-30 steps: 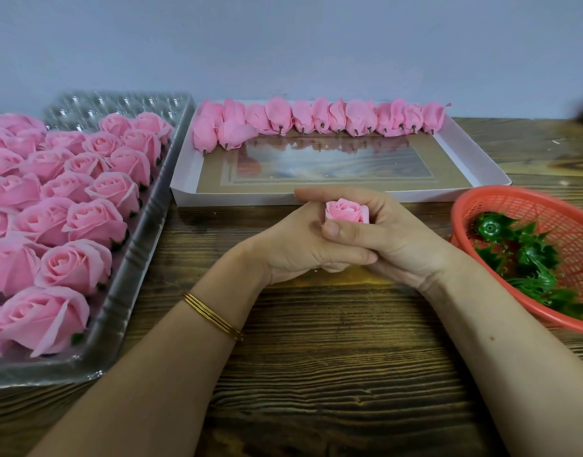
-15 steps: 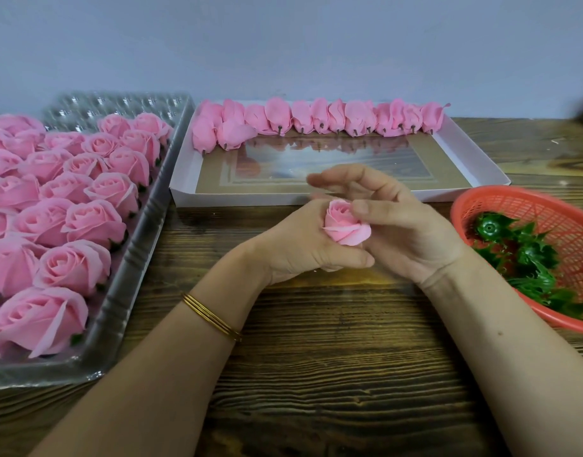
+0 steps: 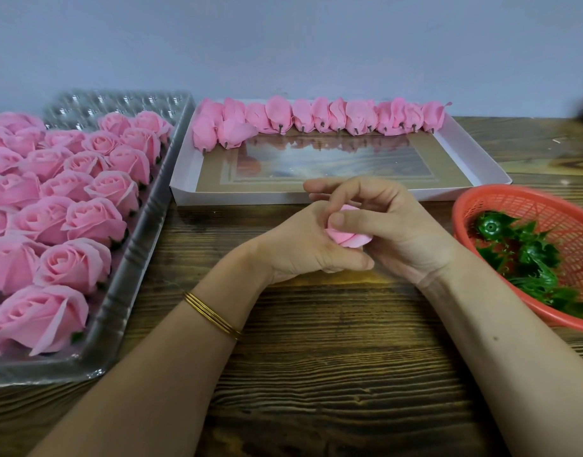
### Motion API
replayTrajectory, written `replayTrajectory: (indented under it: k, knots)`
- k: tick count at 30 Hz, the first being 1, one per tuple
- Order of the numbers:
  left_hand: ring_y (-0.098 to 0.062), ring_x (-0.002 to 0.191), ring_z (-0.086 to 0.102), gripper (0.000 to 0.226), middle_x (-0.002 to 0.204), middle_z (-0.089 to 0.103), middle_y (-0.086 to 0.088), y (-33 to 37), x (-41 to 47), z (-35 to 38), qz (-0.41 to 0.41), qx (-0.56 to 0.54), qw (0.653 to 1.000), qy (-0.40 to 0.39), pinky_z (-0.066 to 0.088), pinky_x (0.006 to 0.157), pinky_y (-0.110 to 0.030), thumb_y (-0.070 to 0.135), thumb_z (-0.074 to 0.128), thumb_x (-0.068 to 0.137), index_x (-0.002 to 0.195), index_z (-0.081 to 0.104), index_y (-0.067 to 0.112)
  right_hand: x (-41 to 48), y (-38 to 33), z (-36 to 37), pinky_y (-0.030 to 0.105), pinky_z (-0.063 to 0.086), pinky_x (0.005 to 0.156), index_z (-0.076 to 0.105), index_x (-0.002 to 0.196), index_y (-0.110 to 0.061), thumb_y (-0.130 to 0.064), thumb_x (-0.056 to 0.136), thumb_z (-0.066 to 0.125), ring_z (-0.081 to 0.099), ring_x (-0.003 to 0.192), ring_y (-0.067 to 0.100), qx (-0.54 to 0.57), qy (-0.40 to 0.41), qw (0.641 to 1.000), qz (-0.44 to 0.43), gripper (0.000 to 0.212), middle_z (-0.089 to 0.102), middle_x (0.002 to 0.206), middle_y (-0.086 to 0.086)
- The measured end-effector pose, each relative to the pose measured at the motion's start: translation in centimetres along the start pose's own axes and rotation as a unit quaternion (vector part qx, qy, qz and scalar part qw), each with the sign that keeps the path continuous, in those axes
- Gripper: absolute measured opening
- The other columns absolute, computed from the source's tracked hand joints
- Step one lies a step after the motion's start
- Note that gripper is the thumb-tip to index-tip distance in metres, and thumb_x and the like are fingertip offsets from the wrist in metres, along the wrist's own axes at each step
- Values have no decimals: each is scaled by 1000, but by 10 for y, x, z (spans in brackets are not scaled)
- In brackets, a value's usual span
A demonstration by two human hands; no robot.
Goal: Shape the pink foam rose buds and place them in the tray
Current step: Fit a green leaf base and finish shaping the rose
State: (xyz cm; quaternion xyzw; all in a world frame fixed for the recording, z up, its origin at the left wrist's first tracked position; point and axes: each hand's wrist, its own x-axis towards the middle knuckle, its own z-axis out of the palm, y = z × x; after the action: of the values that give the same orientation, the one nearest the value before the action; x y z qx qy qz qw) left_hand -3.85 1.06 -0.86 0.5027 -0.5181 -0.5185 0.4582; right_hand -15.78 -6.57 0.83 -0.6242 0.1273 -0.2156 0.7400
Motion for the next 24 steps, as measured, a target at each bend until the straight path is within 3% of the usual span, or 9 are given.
replayTrajectory:
  k: [2, 4, 9, 12, 16, 19, 21, 24]
  knots:
    - [-5, 49, 48, 43, 52, 51, 9, 0, 0, 1, -1, 1, 1000, -6, 39, 49, -22, -15, 66, 79, 63, 65, 25, 1, 1, 0, 31, 51, 91, 74, 67, -17, 1, 66, 68, 62, 114, 18, -9, -5, 1000, -1, 20, 70, 112, 8]
    - [-6, 47, 46, 49, 49, 50, 9, 0, 1, 1, -7, -3, 1000, -10, 37, 50, -24, -16, 65, 78, 53, 63, 26, 1, 2, -1, 30, 51, 91, 75, 68, -18, 0, 66, 68, 62, 115, 17, -12, -10, 1000, -4, 20, 70, 112, 8]
    - [-13, 58, 49, 24, 59, 50, 1, 0, -1, 1, -6, -12, 1000, 7, 39, 52, -25, -11, 69, 74, 83, 56, 7, 2, 5, -1, 27, 51, 90, 76, 71, -16, 3, 68, 67, 62, 116, 15, -7, -25, 1000, -1, 21, 72, 107, 8]
    - [-26, 71, 49, 27, 68, 50, -8, 0, -1, 1, -2, -34, 999, 12, 41, 60, -33, -6, 70, 68, 88, 57, 7, 2, 6, 0, 30, 52, 91, 77, 72, -17, 3, 70, 66, 62, 115, 17, -6, -33, 999, 7, 22, 71, 106, 7]
    - [-31, 84, 45, 31, 86, 49, -14, 1, -1, 2, -5, -68, 998, 11, 35, 68, -42, -9, 68, 69, 95, 58, 4, 2, 6, 0, 34, 53, 93, 78, 75, -16, 1, 70, 67, 63, 112, 19, -1, -38, 999, 15, 21, 70, 111, 8]
    - [-24, 66, 51, 21, 68, 50, -11, 1, -1, -1, -10, -66, 998, -7, 40, 60, -28, -13, 65, 74, 78, 56, 5, 3, 9, -1, 32, 52, 91, 79, 80, -16, 1, 70, 69, 64, 108, 18, -5, -37, 999, 13, 22, 70, 113, 5]
    - [-8, 59, 54, 32, 62, 53, 1, 1, -1, -2, -10, -65, 998, -10, 41, 52, -18, -18, 63, 79, 71, 58, 12, 3, 10, -2, 30, 52, 90, 79, 83, -18, -1, 71, 70, 65, 107, 15, -11, -35, 999, 8, 23, 71, 111, 1]
    - [-6, 55, 51, 29, 59, 49, -1, 1, -1, 0, 4, -34, 999, 18, 40, 50, -17, -19, 62, 79, 70, 55, 8, 4, 12, -4, 31, 52, 91, 79, 90, -21, -2, 73, 70, 64, 107, 15, -14, -45, 999, 1, 27, 71, 107, -1]
